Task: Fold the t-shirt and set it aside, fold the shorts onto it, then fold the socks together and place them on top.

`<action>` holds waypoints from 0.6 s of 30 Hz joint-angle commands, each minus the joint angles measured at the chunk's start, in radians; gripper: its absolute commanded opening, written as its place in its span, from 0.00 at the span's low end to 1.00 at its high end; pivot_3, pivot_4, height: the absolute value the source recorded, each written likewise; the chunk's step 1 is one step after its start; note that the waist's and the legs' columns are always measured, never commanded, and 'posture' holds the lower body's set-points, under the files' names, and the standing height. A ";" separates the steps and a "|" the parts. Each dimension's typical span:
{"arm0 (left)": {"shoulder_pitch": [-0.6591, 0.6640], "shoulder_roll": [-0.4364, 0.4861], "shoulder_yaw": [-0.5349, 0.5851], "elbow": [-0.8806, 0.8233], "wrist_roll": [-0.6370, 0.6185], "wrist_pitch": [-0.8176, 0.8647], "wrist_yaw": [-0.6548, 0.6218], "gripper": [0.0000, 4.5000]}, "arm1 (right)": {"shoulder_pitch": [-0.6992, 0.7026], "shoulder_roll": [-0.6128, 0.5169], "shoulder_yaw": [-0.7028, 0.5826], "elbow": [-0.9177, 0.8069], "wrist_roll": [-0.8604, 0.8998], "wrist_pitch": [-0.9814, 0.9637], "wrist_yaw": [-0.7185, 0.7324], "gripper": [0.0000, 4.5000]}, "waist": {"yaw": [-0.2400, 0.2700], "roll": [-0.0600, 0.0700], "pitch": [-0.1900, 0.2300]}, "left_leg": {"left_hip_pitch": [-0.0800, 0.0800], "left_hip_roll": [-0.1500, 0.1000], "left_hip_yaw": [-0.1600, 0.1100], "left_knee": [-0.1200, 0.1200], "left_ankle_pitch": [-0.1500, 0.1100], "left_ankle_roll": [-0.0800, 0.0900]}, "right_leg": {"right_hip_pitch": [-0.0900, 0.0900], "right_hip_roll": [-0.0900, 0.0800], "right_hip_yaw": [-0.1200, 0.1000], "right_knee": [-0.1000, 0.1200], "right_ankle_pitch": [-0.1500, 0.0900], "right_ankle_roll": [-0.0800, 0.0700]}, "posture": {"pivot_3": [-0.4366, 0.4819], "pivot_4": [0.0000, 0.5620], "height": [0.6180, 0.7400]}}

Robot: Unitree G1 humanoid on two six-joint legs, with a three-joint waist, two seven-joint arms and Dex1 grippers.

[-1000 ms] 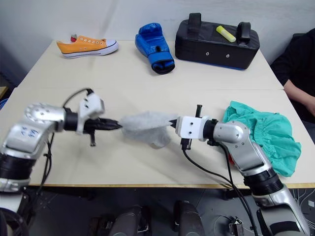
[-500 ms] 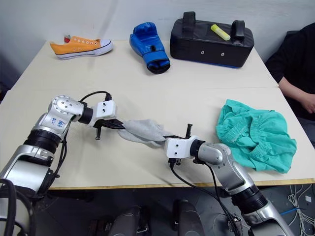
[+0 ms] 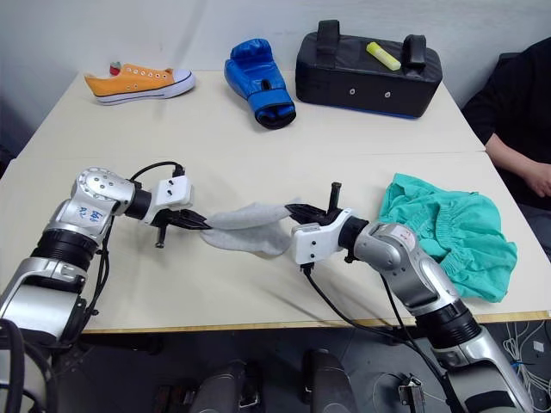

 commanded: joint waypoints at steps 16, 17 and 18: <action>0.059 0.079 0.019 -0.095 0.036 0.046 -0.040 0.12 | 0.045 0.063 0.044 0.092 0.116 0.002 0.102 0.11 | 0.000 0.000 0.000 | 0.000 0.000 0.000 0.001 0.000 0.000 | 0.000 0.000 0.001 0.002 0.000 0.000 | 0.48 0.27 1.00; 0.058 0.076 0.022 -0.095 0.032 0.049 -0.038 0.16 | 0.048 0.064 0.036 0.080 0.140 0.013 0.115 0.16 | 0.000 0.000 0.000 | 0.001 0.000 0.000 0.001 0.000 0.000 | 0.000 0.000 0.001 0.002 0.000 0.000 | 0.48 0.27 1.00; 0.057 0.073 0.026 -0.097 0.027 0.048 -0.034 0.23 | 0.053 0.064 0.026 0.065 0.169 0.030 0.130 0.23 | 0.001 0.000 0.000 | 0.001 0.000 -0.001 0.001 0.000 0.000 | 0.000 0.000 0.001 0.002 0.000 0.000 | 0.48 0.27 1.00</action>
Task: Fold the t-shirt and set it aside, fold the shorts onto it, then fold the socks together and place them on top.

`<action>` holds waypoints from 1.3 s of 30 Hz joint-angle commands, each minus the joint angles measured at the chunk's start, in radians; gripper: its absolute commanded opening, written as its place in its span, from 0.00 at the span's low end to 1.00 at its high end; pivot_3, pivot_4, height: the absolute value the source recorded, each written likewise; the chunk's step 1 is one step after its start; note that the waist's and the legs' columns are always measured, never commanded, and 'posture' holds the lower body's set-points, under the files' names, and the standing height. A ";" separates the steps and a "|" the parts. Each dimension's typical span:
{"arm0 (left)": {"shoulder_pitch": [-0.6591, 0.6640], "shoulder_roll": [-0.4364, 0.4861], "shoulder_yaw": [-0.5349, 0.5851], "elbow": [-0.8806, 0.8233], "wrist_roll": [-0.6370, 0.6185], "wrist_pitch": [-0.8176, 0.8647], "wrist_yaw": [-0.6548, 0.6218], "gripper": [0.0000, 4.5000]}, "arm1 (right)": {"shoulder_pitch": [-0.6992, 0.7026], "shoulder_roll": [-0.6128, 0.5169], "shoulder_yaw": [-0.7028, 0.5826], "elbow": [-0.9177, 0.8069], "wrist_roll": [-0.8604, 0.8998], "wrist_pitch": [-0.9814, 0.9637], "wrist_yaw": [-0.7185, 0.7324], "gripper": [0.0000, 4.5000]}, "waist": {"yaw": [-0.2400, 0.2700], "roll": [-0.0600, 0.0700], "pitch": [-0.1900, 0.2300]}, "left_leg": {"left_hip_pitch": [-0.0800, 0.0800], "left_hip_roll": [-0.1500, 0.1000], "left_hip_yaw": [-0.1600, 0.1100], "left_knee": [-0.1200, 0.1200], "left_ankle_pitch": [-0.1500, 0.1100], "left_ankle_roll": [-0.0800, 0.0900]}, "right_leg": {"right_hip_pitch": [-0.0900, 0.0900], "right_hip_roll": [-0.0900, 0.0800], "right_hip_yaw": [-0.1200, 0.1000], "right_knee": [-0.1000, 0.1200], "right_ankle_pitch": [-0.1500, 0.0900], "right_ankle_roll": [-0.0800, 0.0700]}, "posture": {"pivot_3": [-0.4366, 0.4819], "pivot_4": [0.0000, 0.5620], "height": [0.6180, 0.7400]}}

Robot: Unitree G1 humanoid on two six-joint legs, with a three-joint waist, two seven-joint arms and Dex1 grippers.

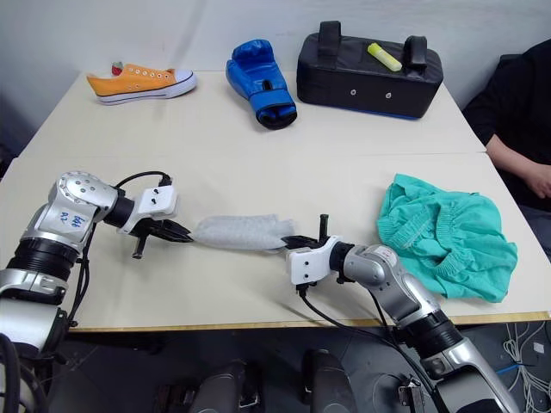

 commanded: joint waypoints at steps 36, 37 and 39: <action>-0.120 -0.146 -0.039 0.121 0.085 0.005 0.374 0.00 | -0.236 0.101 0.140 0.110 0.153 0.580 0.167 0.00 | 0.001 -0.002 -0.002 | 0.002 -0.003 -0.002 0.001 0.000 0.000 | 0.001 -0.004 -0.001 0.007 0.000 -0.001 | 0.48 0.27 1.00; -0.131 -0.140 -0.032 0.141 0.083 -0.008 0.372 0.00 | -0.231 0.098 0.137 0.101 0.154 0.583 0.171 0.00 | 0.001 -0.002 -0.002 | 0.002 -0.003 -0.002 0.001 0.000 0.000 | 0.001 -0.004 -0.001 0.007 0.000 -0.001 | 0.48 0.27 1.00; -0.145 -0.118 -0.006 0.153 0.061 -0.007 0.342 0.00 | -0.226 0.094 0.131 0.088 0.153 0.589 0.177 0.00 | 0.001 -0.002 -0.002 | 0.002 -0.002 -0.002 0.001 0.000 0.000 | 0.000 -0.004 -0.001 0.007 0.000 -0.001 | 0.48 0.27 1.00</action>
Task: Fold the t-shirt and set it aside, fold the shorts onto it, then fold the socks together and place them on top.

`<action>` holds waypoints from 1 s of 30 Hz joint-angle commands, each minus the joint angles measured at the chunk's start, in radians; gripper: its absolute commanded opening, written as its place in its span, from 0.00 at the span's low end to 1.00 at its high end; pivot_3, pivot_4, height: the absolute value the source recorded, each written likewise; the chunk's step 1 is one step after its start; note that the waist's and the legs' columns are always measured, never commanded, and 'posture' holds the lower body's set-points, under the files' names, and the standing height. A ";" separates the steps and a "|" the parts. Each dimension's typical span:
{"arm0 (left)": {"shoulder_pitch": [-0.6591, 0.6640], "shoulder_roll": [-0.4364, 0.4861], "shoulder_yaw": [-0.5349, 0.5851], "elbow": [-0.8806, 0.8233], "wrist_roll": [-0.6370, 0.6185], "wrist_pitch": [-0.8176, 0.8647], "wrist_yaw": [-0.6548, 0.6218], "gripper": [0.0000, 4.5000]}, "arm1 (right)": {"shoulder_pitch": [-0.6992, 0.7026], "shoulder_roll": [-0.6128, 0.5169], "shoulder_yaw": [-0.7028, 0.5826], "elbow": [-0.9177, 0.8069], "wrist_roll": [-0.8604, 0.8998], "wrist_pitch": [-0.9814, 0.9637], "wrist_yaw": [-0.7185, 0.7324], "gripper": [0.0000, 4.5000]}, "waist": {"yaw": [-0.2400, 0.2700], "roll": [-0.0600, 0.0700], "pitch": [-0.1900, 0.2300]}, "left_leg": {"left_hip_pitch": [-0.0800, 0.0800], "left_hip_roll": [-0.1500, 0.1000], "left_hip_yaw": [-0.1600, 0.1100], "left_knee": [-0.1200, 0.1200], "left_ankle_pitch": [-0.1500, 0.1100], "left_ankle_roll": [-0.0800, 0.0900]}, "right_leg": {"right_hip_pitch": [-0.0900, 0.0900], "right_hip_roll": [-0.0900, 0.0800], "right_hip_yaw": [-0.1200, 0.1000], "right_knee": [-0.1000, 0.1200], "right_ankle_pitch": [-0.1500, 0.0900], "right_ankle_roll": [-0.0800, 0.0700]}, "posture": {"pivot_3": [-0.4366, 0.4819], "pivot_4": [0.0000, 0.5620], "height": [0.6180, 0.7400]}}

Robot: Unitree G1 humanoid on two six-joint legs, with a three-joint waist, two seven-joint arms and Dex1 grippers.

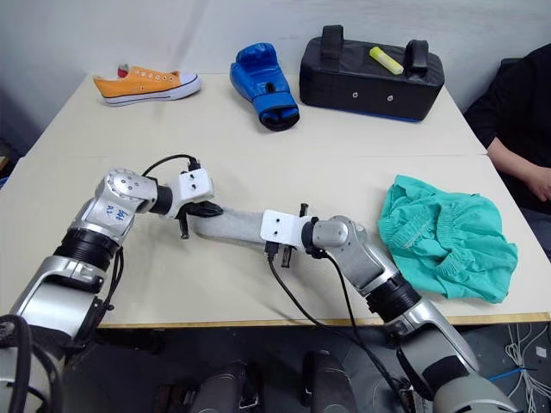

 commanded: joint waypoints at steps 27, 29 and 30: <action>0.148 0.169 0.146 -0.232 -0.149 0.330 -0.052 0.00 | 0.122 -0.079 -0.056 -0.134 -0.026 0.090 0.060 0.00 | -0.003 -0.001 -0.001 | 0.001 0.001 -0.001 -0.001 0.000 -0.001 | 0.000 0.000 0.000 0.000 -0.002 -0.001 | 0.48 0.27 1.00; 0.142 0.169 0.196 -0.304 -0.223 0.397 -0.098 0.00 | 0.131 -0.066 -0.084 -0.152 -0.002 0.108 0.052 0.00 | -0.001 -0.001 -0.001 | 0.000 0.001 -0.001 -0.001 0.000 -0.001 | 0.000 0.000 0.000 0.000 -0.002 -0.001 | 0.48 0.27 1.00; 0.139 0.165 0.222 -0.356 -0.266 0.428 -0.121 0.00 | 0.136 -0.055 -0.106 -0.168 0.017 0.120 0.045 0.00 | 0.002 -0.001 0.000 | 0.000 0.001 -0.001 -0.001 0.000 -0.001 | 0.000 0.000 0.000 0.000 -0.002 -0.001 | 0.48 0.27 1.00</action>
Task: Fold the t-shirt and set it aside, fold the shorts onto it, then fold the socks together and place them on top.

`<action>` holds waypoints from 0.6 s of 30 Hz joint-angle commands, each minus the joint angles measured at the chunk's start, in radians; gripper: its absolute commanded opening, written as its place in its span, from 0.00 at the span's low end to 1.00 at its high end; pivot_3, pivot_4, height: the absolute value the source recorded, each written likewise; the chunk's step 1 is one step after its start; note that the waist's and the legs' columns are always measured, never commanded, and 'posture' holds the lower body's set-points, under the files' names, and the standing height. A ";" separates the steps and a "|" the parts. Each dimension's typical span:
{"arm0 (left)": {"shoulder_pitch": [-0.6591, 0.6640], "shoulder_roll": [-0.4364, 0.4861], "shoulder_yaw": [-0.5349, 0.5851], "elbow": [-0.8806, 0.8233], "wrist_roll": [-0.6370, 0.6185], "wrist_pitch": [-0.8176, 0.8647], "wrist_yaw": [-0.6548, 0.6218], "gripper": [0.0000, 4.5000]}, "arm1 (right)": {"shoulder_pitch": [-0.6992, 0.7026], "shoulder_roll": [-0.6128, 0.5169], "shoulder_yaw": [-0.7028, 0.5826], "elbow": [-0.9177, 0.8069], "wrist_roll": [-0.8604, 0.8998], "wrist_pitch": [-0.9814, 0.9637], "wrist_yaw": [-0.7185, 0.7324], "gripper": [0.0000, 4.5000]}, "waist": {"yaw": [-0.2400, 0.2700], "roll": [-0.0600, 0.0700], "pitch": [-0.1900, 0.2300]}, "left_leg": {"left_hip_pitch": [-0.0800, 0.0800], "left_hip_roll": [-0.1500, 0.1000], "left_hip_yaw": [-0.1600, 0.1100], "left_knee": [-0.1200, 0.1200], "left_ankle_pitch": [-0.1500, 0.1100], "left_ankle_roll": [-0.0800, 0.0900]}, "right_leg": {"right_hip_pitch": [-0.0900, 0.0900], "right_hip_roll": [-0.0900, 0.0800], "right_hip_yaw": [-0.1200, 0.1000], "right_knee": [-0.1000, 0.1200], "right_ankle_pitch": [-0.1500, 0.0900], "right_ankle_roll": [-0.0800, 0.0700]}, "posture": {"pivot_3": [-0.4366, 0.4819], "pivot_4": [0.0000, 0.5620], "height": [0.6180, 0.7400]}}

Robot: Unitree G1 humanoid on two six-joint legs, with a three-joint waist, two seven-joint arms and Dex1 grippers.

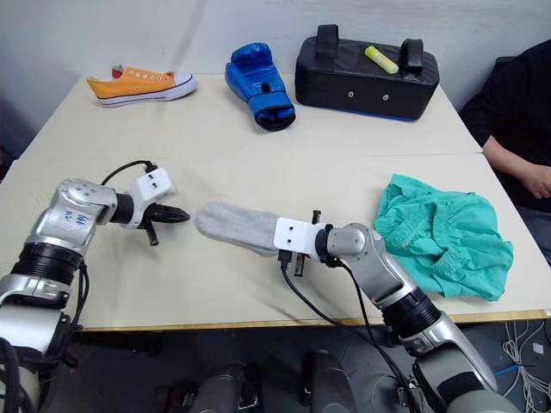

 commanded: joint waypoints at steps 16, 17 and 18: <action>-0.023 -0.128 0.047 -0.190 -0.165 0.143 -0.015 0.00 | 0.114 0.038 -0.261 -0.364 0.337 0.417 -0.056 0.00 | -0.004 -0.001 0.001 | -0.002 0.000 -0.001 -0.001 0.000 0.000 | -0.001 0.001 0.000 -0.002 0.000 0.000 | 0.48 0.27 1.00; 0.000 -0.116 0.078 -0.221 -0.190 0.189 -0.005 0.00 | 0.096 0.054 -0.249 -0.344 0.335 0.411 -0.069 0.00 | -0.004 -0.001 0.001 | -0.002 0.000 -0.001 -0.001 0.000 0.000 | -0.001 0.001 -0.001 -0.002 0.000 0.000 | 0.48 0.27 1.00; 0.022 -0.106 0.106 -0.251 -0.210 0.228 0.006 0.00 | 0.081 0.067 -0.237 -0.325 0.331 0.403 -0.080 0.00 | -0.008 -0.001 0.001 | -0.002 0.000 -0.001 -0.001 0.000 0.000 | -0.001 0.001 -0.001 -0.002 0.000 0.000 | 0.48 0.27 1.00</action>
